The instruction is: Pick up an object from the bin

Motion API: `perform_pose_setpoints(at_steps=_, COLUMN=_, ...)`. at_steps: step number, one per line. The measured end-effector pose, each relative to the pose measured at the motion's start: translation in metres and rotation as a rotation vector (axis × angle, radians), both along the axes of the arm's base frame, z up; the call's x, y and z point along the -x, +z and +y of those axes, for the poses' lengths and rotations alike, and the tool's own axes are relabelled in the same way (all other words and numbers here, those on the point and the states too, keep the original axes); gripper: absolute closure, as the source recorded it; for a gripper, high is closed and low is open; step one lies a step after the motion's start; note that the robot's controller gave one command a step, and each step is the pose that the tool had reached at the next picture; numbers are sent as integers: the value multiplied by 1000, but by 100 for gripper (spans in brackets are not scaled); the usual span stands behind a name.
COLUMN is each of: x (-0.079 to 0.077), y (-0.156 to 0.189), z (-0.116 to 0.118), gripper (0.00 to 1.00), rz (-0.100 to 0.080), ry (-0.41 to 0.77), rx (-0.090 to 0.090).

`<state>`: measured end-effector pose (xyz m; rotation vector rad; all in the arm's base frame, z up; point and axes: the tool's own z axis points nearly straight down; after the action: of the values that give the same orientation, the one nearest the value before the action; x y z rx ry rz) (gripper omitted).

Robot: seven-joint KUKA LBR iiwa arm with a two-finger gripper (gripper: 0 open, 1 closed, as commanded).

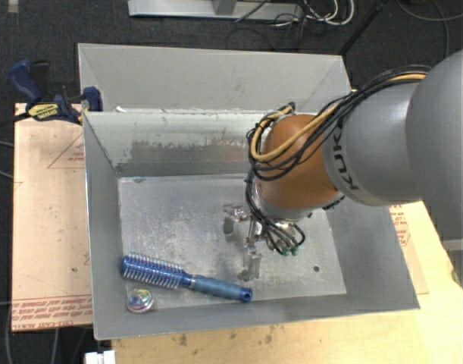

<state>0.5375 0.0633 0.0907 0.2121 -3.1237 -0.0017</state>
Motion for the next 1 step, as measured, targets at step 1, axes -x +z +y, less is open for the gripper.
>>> perform_pose_setpoints(at_steps=1, x=50, y=-18, z=48, gripper=0, rz=-26, ry=27, rx=-3)
